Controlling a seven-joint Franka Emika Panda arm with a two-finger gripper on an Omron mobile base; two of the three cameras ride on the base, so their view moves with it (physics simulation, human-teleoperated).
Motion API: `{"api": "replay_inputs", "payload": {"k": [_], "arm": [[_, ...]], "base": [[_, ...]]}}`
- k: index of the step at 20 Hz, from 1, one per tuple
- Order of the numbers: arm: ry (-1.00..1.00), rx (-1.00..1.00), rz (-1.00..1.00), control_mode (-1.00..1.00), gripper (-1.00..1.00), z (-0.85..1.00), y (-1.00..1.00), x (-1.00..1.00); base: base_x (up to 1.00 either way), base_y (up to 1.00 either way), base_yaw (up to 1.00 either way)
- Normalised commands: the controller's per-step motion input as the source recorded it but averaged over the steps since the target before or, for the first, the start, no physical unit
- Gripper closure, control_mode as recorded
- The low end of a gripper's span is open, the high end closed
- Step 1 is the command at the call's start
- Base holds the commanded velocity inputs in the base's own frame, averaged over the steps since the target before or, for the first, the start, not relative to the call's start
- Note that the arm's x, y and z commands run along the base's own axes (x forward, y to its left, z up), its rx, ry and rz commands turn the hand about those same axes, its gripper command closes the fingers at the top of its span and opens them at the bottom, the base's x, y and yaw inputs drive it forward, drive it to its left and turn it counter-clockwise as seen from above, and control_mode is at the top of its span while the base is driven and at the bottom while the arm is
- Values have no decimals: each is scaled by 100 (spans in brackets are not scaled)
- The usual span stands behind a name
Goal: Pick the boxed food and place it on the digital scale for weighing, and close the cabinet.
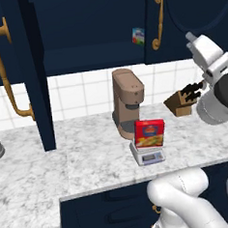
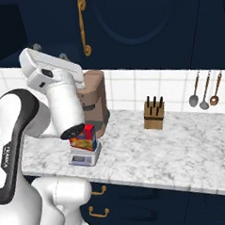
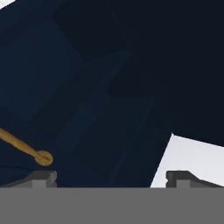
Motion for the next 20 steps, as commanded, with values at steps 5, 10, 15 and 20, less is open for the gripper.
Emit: {"api": "replay_inputs", "payload": {"k": [5, 10, 15, 20], "arm": [[-11, -3, -7, -100, -100, 19, 100, -57], [0, 13, 3, -100, -100, -5, 89, -30], [0, 51, 13, -100, -100, -53, 45, 0], [-6, 14, 20, -100, -100, -37, 48, -28]], "base": [[0, 0, 0], [0, 0, 0], [0, 0, 0], [0, 0, 0]]}}
